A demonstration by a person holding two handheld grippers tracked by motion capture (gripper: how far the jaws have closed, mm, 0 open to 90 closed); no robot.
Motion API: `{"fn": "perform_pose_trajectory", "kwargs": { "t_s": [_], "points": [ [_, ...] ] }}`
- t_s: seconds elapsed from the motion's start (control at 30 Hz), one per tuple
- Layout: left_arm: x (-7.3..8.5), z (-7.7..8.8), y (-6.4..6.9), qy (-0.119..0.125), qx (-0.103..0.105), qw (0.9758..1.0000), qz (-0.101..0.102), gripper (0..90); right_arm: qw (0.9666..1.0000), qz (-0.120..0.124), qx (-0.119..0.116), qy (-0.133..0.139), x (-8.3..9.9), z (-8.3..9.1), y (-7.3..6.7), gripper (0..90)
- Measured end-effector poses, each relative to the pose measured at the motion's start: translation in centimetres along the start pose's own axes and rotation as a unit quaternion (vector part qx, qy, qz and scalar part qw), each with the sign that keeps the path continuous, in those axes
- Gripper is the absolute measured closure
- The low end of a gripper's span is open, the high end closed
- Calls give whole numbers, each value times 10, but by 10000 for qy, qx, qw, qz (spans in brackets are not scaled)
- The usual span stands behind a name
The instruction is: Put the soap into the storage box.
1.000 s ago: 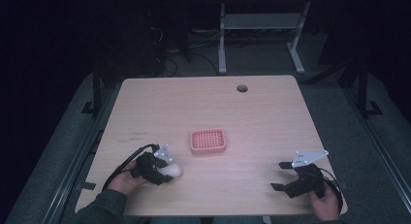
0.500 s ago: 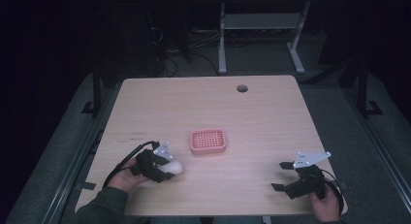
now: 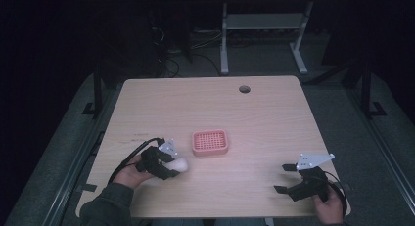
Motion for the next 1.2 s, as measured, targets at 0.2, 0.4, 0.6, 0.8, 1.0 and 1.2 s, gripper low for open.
{"fn": "perform_pose_trajectory", "kwargs": {
  "t_s": [0.2, 0.4, 0.6, 0.8, 1.0, 1.2],
  "points": [
    [-4, 0, -1, -60, -5, 10000, -59, 493, 10000, 20, -5, 19, -1, 0, -1, 142],
    [-12, 2, -2, -13, 7, 10000, -87, 493, 10000, 38, -10, 10, -1, -1, -1, 142],
    [-18, 1, -3, -55, 30, 9999, -108, 493, 10000, 2, 0, 46, -1, 0, 0, 142],
    [-24, 1, -4, -61, 23, 9998, -163, 493, 10000, 23, -2, 49, -1, 1, 0, 142],
    [-29, 0, -5, -102, 26, 9998, -171, 493, 10000, 34, -2, 63, -1, 2, 0, 142],
    [-32, 2, -8, -150, 15, 9997, -208, 492, 10000, 8, 11, 52, 0, 2, 0, 141]
  ]
}}
Point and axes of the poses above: each handheld gripper's, and its own axes: z roughly backward along the jaws, x roughly out of its underside, y roughly to its right, the point moved 7 cm from there along -z, roughly forward along the jaws, and after that the axes turned 7 degrees about z, right-handed, at the moved point
